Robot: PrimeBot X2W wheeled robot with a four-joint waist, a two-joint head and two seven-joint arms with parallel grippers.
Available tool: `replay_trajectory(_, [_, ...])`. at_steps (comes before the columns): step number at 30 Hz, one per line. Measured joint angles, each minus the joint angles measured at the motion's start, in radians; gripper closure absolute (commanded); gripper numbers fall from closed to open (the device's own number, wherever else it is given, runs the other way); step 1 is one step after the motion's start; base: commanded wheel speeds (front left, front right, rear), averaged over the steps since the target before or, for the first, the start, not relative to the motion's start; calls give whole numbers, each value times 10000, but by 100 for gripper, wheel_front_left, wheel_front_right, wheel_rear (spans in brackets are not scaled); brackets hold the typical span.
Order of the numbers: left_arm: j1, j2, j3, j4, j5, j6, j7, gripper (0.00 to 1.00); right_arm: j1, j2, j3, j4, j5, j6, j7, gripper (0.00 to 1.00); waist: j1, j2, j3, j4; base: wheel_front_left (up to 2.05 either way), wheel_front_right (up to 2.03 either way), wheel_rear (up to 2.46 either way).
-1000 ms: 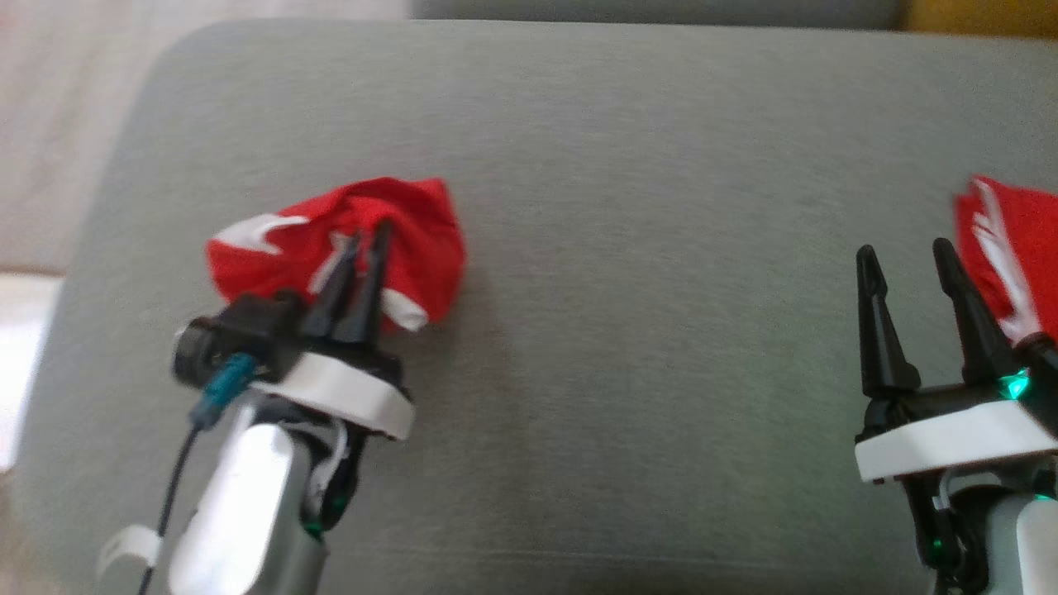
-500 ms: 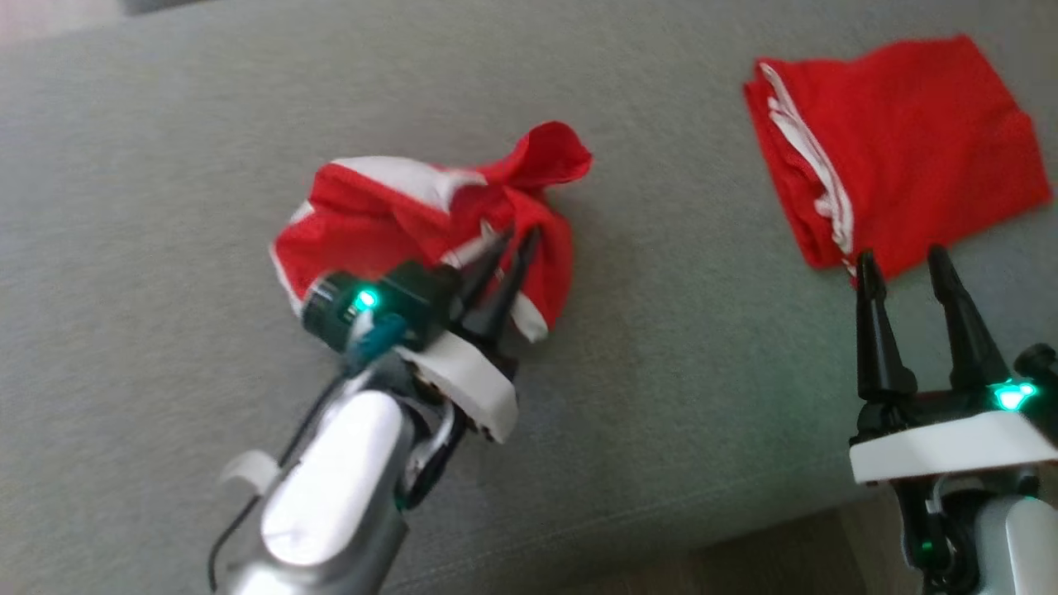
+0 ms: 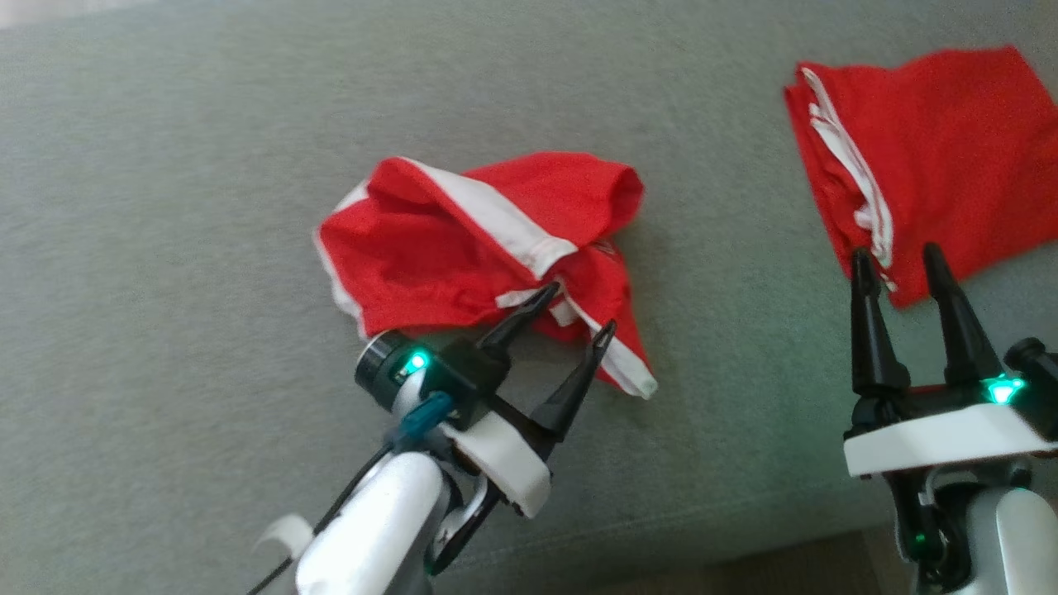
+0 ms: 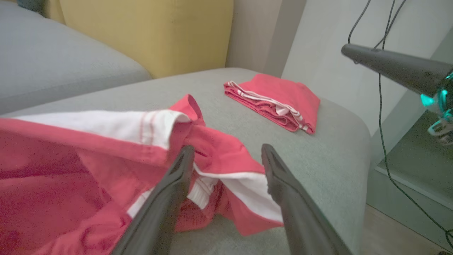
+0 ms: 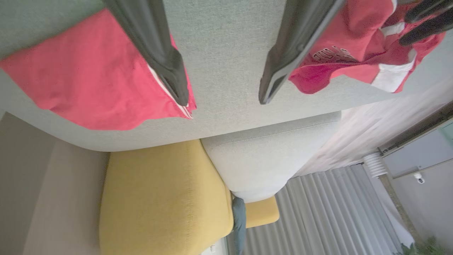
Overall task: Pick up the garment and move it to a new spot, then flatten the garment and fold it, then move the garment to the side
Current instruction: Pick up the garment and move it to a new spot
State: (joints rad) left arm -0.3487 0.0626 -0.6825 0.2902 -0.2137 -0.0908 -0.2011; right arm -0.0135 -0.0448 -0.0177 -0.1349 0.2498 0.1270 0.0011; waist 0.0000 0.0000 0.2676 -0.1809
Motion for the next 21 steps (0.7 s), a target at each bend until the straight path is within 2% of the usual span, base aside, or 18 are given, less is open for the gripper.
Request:
replay_trajectory(4, [321, 234, 410, -752, 0, 495, -368, 0, 35, 2, -25, -38, -217, 0, 226, 0, -1, 0, -348, 539, 0, 0, 0])
replay_trajectory(9, [757, 476, 1536, -1406, -280, 1108, -474, 0, 55, 2, -96, -167, -437, 0, 568, 0, -1, 0, -725, 1243, 0, 0, 0])
replay_trajectory(10, [757, 476, 1536, -1406, -280, 1108, -474, 0, 55, 2, -96, -167, -437, 0, 568, 0, -1, 0, -725, 1243, 0, 0, 0])
replay_trajectory(17, [1668, 1072, 3237, -1835, -535, 1685, -485, 0, 331, 2, -123, -261, -579, 0, 802, 0, -1, 0, -1306, 1924, 0, 0, 0])
replay_trajectory(21, [2225, 1478, 3768, -1893, -541, 1697, -485, 0, 626, 2, -138, -272, -675, 0, 955, 0, -1, 0, -1586, 2128, 0, 0, 0])
